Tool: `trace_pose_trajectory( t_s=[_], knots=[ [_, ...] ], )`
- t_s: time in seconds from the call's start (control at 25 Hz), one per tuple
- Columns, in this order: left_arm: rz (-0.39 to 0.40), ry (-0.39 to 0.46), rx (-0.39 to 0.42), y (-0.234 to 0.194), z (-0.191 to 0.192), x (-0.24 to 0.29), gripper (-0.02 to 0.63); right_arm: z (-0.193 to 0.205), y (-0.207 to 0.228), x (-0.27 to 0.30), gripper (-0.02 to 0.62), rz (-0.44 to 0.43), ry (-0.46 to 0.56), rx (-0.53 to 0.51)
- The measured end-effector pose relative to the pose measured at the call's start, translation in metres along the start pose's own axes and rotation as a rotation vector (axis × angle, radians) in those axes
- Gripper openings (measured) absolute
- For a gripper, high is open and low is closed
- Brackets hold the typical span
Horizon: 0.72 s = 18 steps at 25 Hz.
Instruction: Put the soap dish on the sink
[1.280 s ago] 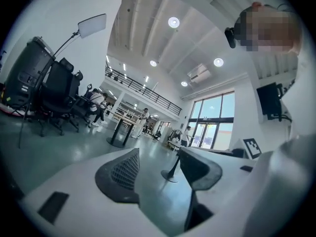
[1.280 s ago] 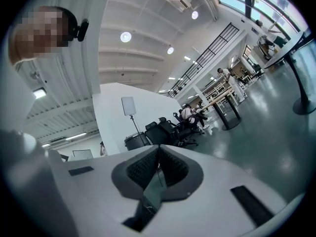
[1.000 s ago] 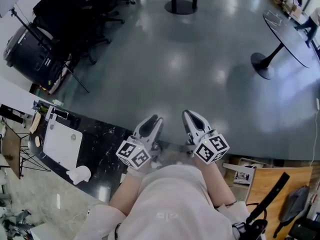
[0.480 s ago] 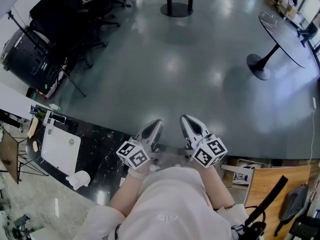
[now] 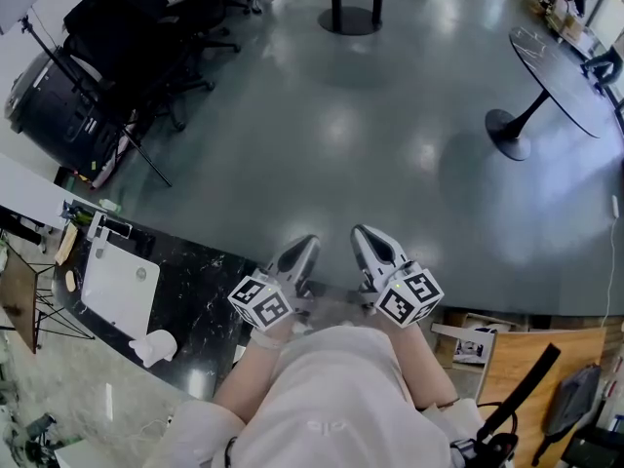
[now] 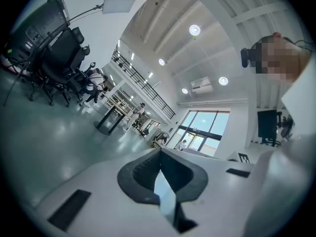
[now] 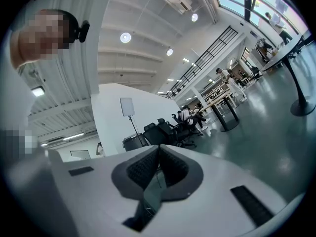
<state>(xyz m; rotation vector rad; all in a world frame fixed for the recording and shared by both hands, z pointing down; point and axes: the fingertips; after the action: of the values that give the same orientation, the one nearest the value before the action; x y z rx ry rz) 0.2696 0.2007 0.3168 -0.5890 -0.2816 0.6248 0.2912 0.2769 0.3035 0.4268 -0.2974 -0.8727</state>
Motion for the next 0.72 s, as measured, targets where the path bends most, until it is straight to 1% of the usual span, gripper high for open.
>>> trace_pose_trajectory(
  t_s=[0.4,0.52,0.72],
  knots=[
    [0.015,0.031,-0.003,-0.003,0.01,-0.006,0.009,0.005,-0.002,-0.002,0.025,-0.01,-0.007,0.006],
    [-0.003,0.016,0.002,-0.002,0.007,-0.008,0.009,0.006,-0.002,-0.002,0.025,-0.013,-0.008,0.007],
    [0.005,0.035,-0.004,-0.004,0.011,-0.009,0.009,0.003,-0.005,-0.003,0.025,-0.02,-0.01,0.002]
  ],
)
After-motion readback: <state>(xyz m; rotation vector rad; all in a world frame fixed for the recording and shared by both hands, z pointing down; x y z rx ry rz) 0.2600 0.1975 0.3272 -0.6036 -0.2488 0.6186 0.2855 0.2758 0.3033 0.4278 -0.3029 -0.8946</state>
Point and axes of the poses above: the fingertips, and each gripper's own axes: x forward along the fingers, y to its right, z out of its underside, and after that the axes turned 7 degrees about -y, right-handed
